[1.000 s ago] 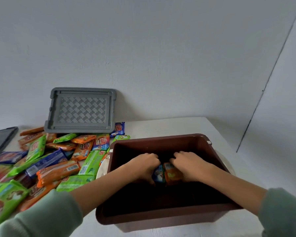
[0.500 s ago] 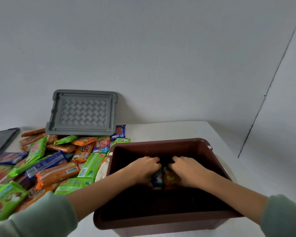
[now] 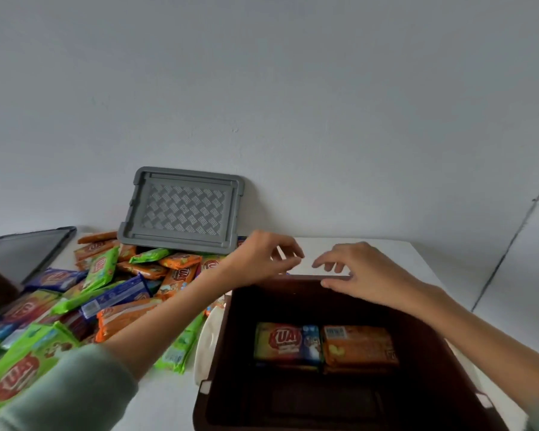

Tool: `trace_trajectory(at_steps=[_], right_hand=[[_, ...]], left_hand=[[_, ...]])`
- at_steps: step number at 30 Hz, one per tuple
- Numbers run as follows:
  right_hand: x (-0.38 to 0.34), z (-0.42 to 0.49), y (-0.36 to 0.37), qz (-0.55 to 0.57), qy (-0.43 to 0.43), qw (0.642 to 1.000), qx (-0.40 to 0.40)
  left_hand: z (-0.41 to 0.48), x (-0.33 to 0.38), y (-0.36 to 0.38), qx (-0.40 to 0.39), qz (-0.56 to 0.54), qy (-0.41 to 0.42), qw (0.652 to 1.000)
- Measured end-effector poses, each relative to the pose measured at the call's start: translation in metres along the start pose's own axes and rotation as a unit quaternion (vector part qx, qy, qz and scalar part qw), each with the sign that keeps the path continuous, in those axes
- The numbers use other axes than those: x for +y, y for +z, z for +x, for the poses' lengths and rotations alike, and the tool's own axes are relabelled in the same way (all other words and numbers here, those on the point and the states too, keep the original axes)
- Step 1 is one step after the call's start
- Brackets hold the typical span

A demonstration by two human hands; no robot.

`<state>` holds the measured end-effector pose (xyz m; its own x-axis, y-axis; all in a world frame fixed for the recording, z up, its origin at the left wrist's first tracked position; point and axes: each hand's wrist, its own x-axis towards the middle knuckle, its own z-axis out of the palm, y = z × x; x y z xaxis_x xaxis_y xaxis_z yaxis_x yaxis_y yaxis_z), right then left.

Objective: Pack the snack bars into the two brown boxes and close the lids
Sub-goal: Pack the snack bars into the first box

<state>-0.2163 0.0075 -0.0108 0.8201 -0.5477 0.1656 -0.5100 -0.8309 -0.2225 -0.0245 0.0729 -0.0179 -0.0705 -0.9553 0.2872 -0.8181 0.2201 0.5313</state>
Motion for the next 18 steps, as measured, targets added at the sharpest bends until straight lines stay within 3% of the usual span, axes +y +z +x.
trace_trajectory(at_steps=[3,6,11,18], right_hand=[[0.005,0.032,-0.012,0.011,-0.028,0.999,0.035],[0.018,0.069,-0.006,-0.012,-0.05,0.999,0.011],[0.047,0.127,0.034,-0.046,-0.091,0.989,-0.108],[0.073,0.159,0.103,-0.012,-0.152,0.94,-0.306]], left_hand=[[0.018,-0.026,-0.03,0.057,0.015,-0.052,0.997],[0.036,-0.062,-0.043,0.048,0.049,-0.113,0.991],[0.058,-0.129,-0.012,-0.038,0.096,-0.236,0.966],[0.062,-0.162,0.046,-0.129,0.21,-0.33,0.911]])
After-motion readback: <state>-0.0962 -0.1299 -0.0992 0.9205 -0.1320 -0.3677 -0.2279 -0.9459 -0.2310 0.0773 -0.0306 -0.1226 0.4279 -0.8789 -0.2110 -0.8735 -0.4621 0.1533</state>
